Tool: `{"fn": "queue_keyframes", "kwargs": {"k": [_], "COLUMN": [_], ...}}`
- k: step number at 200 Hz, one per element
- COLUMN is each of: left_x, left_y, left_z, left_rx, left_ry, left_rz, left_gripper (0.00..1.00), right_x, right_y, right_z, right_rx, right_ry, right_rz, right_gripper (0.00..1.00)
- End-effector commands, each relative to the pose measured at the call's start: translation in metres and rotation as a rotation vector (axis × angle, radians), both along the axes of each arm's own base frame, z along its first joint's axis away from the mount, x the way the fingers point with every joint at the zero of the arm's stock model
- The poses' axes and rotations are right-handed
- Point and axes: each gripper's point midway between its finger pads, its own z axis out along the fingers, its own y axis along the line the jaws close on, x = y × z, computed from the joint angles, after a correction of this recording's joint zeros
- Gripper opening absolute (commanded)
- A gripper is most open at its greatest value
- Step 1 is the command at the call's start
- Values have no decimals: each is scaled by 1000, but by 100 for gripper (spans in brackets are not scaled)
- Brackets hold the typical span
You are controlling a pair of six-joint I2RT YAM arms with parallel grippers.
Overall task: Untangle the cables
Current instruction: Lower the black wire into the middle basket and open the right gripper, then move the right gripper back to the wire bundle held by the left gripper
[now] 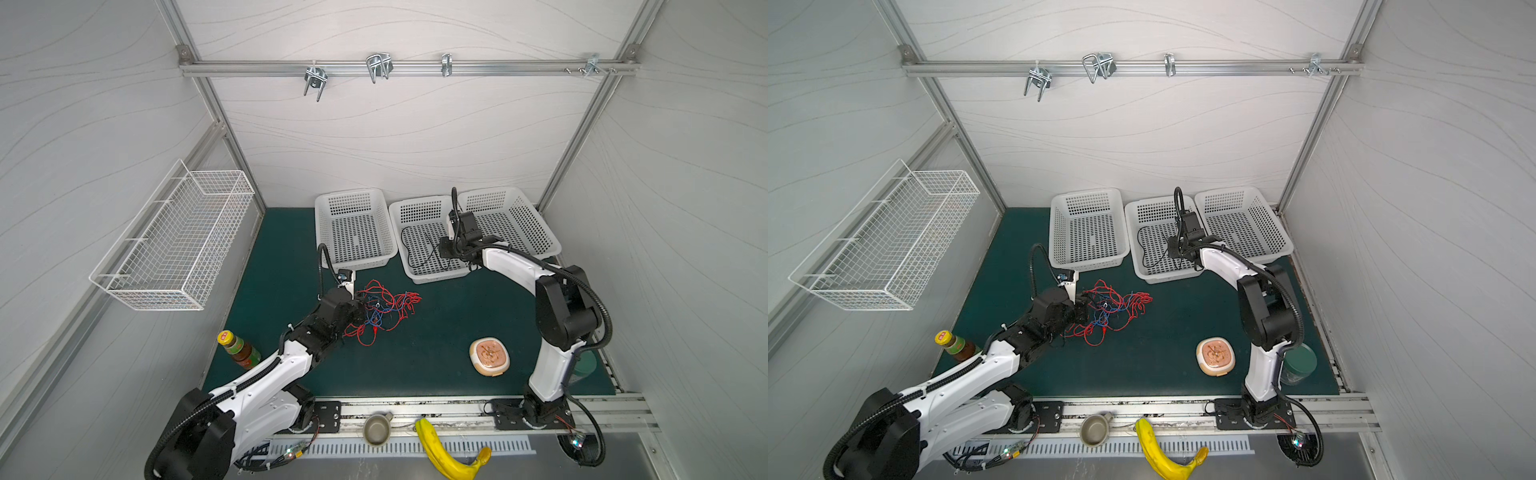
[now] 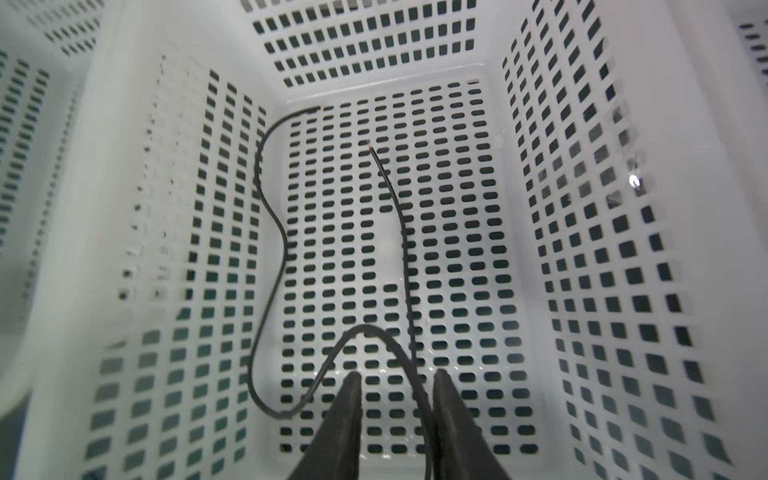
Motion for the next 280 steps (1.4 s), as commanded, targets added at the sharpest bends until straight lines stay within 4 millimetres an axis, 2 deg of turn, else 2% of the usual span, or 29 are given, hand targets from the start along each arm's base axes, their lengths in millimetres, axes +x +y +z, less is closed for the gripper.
{"fn": "queue_keyframes", "kwargs": {"k": [1, 23, 27, 35, 68, 92, 131, 164, 199, 225, 245, 280], "left_x": [13, 14, 14, 14, 15, 14, 10, 10, 14, 13, 13, 11], "left_y": [-8, -9, -9, -10, -13, -18, -28, -27, -22, -24, -24, -23], "left_z": [35, 39, 39, 41, 45, 48, 59, 62, 58, 56, 55, 52], "left_rx": [-65, -67, -69, -74, -96, -122, -165, -163, -139, -145, -147, -139], "left_ry": [-96, -103, -102, -109, -117, -122, -134, -131, -114, -109, -105, -96], "left_rz": [-5, -8, -8, -9, -15, -41, -93, -89, -54, -60, -62, -61], "left_gripper": [0, 0, 0, 0, 0, 0, 0, 0, 0, 0, 0, 0], "right_x": [-9, -16, -17, -20, -34, -52, -90, -143, -193, -216, -226, -233], "right_y": [-14, -18, -19, -21, -25, -13, 26, 78, 119, 141, 156, 180], "right_z": [27, 46, 51, 60, 95, 111, 121, 132, 139, 144, 143, 123], "right_rx": [-17, -9, -7, -2, 47, 139, 196, 230, 289, 321, 315, 286], "right_ry": [-50, -94, -106, -124, -205, -238, -269, -306, -315, -312, -311, -273], "right_rz": [-10, -3, -4, -5, -1, 66, 240, 497, 689, 776, 819, 851], "right_gripper": [40, 48, 53, 56, 59, 59, 59, 58, 46, 43, 42, 39]}}
